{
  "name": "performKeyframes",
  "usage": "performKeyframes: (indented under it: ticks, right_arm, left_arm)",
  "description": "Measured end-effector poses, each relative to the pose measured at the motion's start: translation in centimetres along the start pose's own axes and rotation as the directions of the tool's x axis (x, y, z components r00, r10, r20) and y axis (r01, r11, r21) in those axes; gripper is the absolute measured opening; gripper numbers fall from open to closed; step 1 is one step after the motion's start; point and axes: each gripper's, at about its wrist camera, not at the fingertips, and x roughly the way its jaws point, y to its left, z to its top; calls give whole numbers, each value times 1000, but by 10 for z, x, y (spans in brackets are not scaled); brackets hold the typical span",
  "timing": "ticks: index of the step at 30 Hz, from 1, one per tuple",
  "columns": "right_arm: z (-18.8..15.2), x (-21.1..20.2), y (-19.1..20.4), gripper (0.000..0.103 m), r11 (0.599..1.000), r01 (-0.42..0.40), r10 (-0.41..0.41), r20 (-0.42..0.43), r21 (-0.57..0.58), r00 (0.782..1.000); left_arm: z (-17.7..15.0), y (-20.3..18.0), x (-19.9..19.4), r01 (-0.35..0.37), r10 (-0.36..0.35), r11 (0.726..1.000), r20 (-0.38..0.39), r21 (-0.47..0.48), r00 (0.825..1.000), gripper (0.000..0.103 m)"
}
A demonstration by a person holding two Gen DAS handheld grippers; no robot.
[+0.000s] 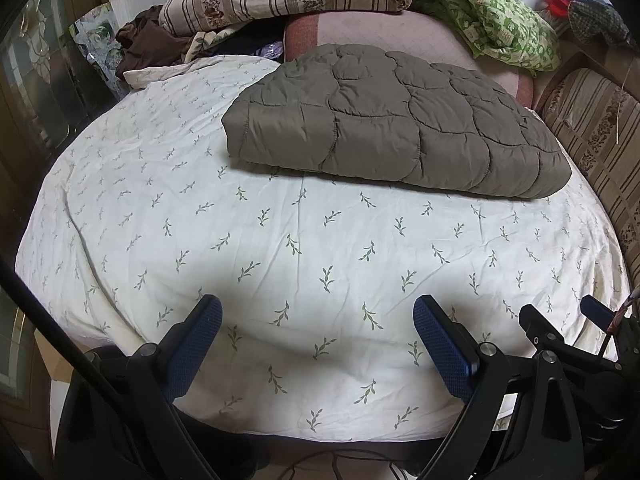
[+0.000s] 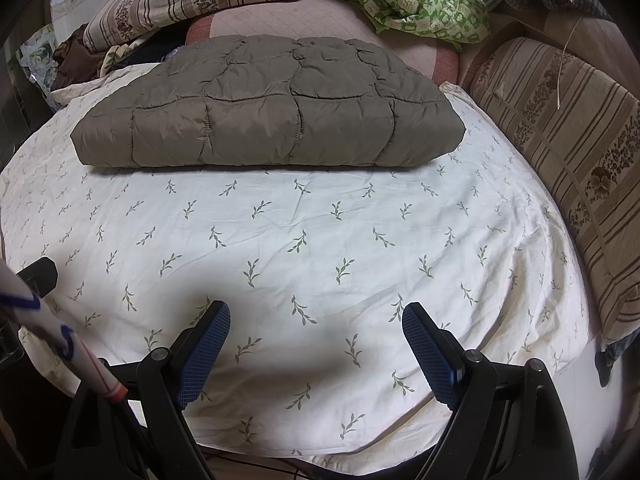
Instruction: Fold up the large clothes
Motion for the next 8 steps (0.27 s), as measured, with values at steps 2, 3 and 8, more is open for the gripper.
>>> performKeyframes:
  ticks: [2,3,8]
  right_arm:
    - [0,0,1,91,1000,0,0,-2,-2,1000]
    - [0,0,1,91,1000,0,0,-3,-2,1000]
    - [0,0,1,91,1000,0,0,-4,-2,1000]
  left_arm:
    - [0,1,1,1,-1,1000,-3,-2,1000,96]
    - [1,0,1,1,-1,1000,-5,-3,1000,96]
    - [1,1,4,6,-6,1000,-27,-11,1000,96]
